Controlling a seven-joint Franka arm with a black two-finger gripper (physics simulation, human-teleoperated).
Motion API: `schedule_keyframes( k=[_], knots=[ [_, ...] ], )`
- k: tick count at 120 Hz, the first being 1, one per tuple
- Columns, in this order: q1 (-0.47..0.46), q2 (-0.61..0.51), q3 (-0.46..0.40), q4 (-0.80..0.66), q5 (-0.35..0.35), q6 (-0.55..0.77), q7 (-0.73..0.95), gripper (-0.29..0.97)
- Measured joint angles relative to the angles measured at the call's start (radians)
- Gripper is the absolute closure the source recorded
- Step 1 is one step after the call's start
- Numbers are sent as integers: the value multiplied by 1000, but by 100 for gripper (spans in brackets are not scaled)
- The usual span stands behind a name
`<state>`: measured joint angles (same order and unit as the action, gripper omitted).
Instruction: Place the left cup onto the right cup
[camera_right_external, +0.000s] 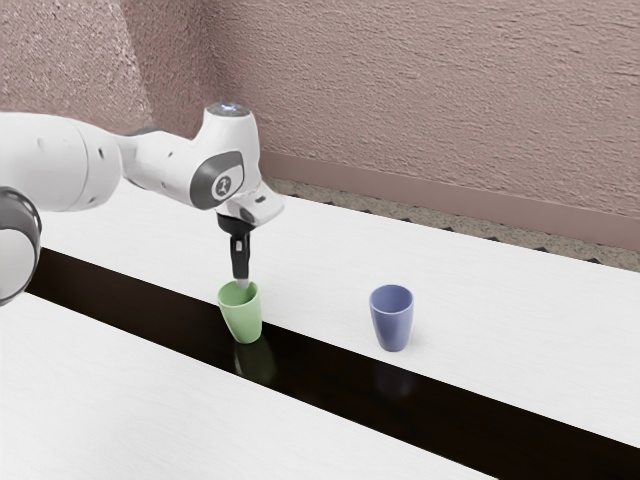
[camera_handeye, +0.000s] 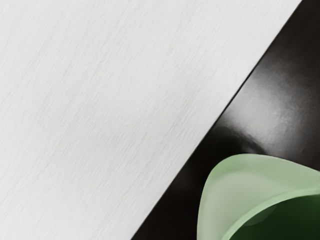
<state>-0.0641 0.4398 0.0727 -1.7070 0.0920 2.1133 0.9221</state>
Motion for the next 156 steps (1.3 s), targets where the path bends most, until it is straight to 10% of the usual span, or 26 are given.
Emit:
schedule_keyframes(
  k=[29,76,156],
  knots=[
    [1,10,-1,-29,0,40,-7,4],
    [0,11,-13,-51,19,85,-24,66],
    [-55,-82,-22,-29,55,74,-66,78]
  ],
)
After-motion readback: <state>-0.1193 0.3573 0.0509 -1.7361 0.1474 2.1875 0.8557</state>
